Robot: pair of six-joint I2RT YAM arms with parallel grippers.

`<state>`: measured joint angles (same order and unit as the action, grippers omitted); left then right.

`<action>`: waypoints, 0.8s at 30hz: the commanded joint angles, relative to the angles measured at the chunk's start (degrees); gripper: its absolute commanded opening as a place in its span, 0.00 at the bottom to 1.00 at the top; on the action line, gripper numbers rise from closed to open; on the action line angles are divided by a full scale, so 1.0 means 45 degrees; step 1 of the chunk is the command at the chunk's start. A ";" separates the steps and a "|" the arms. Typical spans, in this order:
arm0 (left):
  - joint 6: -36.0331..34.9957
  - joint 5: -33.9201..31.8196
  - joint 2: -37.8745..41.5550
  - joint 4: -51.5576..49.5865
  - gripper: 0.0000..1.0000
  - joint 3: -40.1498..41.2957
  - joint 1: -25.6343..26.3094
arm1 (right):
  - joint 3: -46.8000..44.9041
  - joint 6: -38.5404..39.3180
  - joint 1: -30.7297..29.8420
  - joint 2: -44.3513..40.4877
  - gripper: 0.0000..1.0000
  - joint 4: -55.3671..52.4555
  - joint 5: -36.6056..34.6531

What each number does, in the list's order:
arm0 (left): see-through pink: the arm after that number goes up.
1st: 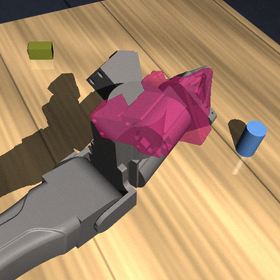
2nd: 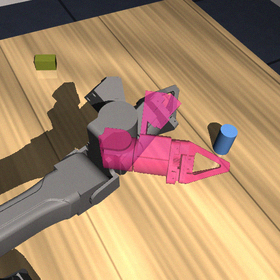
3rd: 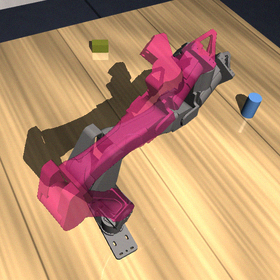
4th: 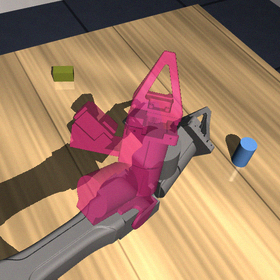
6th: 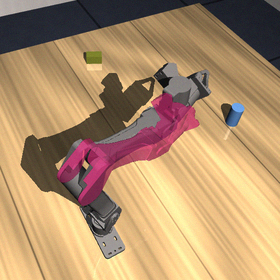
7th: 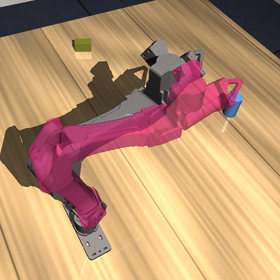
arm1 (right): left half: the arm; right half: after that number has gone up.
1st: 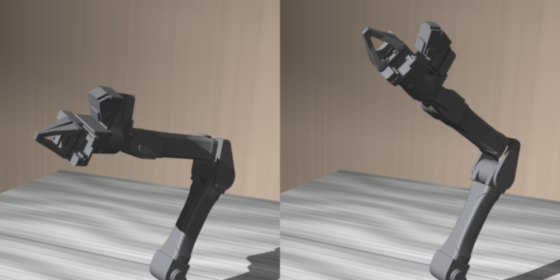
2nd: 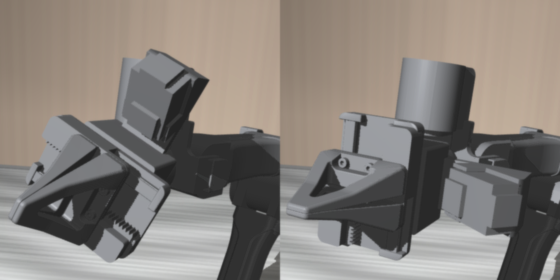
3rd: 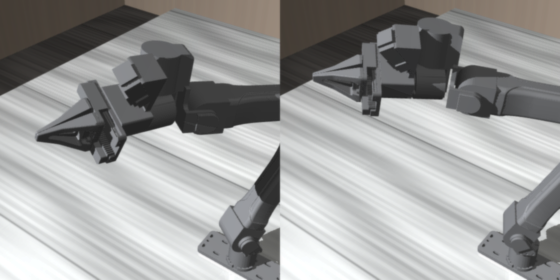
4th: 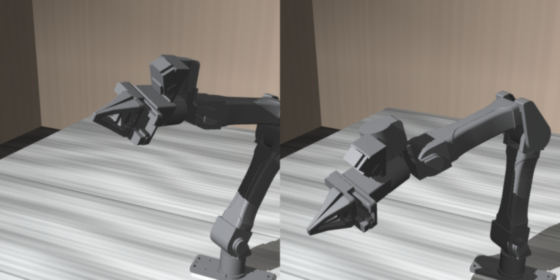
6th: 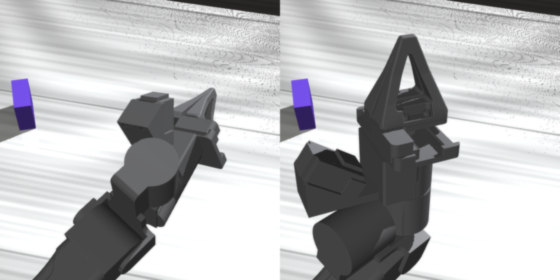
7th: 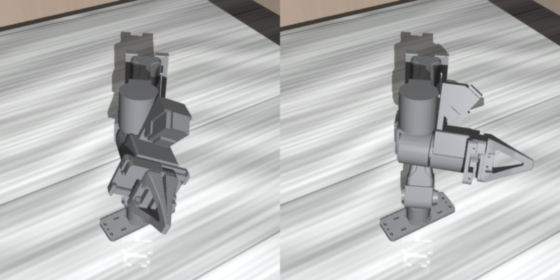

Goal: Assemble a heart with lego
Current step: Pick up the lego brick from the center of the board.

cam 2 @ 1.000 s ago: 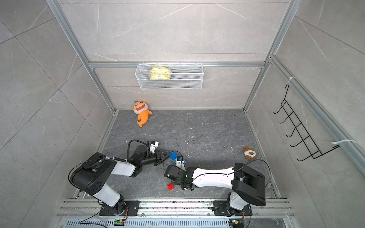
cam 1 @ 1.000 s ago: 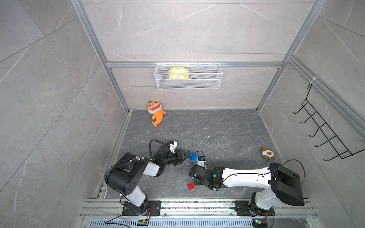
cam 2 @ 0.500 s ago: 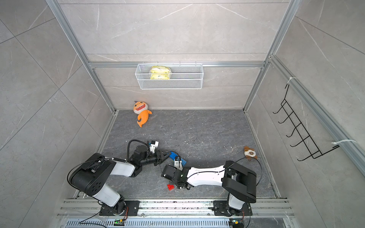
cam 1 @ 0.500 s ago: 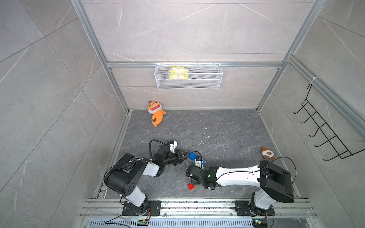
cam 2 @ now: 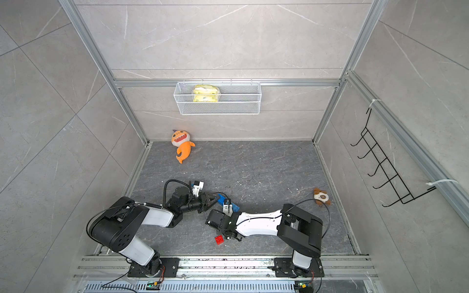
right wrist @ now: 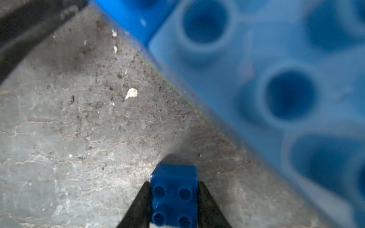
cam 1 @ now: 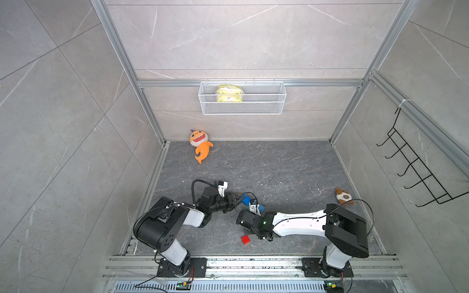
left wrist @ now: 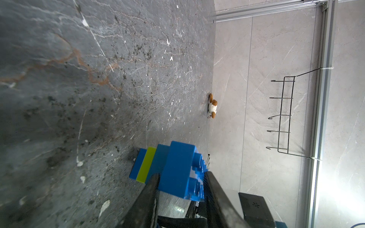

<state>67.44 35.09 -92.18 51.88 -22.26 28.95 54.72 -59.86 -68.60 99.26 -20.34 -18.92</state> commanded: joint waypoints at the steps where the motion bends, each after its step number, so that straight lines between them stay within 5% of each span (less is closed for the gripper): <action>1: -0.0334 0.0389 0.0260 0.0379 0.40 -0.0136 -0.0010 | 0.0300 0.0191 0.0032 0.0136 0.27 -0.0611 -0.0310; 5: -0.0316 0.0405 0.0258 0.0347 0.40 -0.0189 0.0011 | 0.0302 0.0765 0.0013 -0.0275 0.19 -0.0773 -0.0345; 12: -0.0355 0.0406 0.0422 -0.0010 0.43 -0.0321 0.0000 | 0.0995 0.3522 -0.0012 -0.1842 0.19 -0.2076 0.0073; 24: -0.0699 0.0386 0.0817 -0.0834 0.45 -0.0530 -0.0005 | 0.2809 0.9744 0.2665 -0.3277 0.20 -0.5047 0.4104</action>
<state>66.04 35.14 -90.35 47.99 -23.51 28.95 65.39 -26.46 -60.60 85.78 -36.80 -5.43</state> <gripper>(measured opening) 0.450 0.330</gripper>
